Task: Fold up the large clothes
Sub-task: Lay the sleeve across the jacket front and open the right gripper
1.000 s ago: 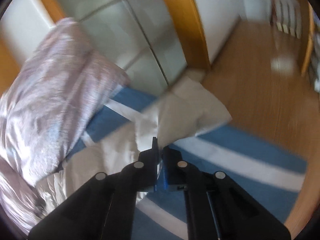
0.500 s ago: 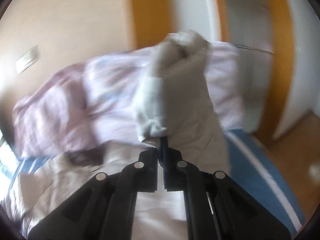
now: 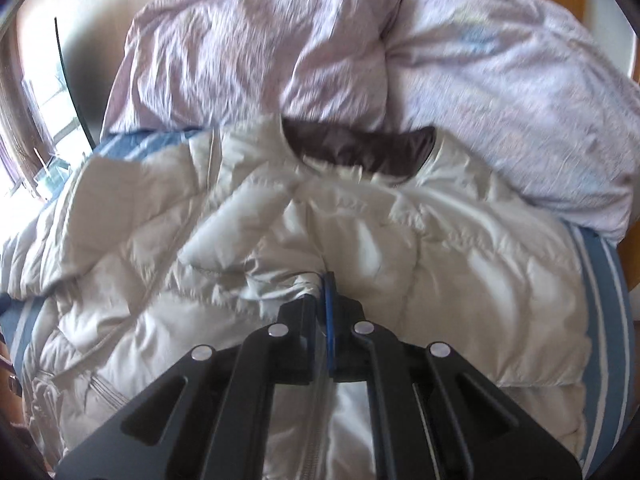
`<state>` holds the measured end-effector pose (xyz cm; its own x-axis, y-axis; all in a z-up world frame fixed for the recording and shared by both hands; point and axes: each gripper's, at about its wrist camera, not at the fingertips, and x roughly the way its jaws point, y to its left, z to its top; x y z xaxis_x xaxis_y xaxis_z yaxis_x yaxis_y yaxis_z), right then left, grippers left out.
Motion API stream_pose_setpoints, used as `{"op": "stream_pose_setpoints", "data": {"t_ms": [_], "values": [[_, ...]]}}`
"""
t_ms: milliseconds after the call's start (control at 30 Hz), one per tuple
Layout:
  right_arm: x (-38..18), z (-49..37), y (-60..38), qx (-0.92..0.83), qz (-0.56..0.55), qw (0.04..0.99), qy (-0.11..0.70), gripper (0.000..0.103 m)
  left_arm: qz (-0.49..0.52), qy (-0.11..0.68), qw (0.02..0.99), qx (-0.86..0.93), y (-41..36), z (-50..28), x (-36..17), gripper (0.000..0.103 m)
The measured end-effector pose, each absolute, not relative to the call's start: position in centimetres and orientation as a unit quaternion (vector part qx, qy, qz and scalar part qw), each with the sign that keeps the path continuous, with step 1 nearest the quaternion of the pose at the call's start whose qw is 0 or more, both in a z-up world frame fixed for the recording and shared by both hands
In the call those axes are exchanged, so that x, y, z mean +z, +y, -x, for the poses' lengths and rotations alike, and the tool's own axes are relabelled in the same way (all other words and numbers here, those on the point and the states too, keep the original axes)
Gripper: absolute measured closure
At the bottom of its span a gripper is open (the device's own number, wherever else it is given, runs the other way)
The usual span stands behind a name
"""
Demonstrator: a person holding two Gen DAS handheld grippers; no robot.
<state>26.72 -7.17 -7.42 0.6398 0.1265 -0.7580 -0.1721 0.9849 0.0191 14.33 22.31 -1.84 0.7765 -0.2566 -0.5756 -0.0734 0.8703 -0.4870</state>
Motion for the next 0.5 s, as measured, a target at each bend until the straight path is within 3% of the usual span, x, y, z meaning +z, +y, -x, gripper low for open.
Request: {"op": "stream_pose_setpoints", "data": {"t_ms": [500], "values": [[-7.7, -27.4, -7.1, 0.089, -0.002, 0.897, 0.433, 0.096, 0.283, 0.385, 0.868, -0.134, 18.5, -19.7, -1.4, 0.001]]}}
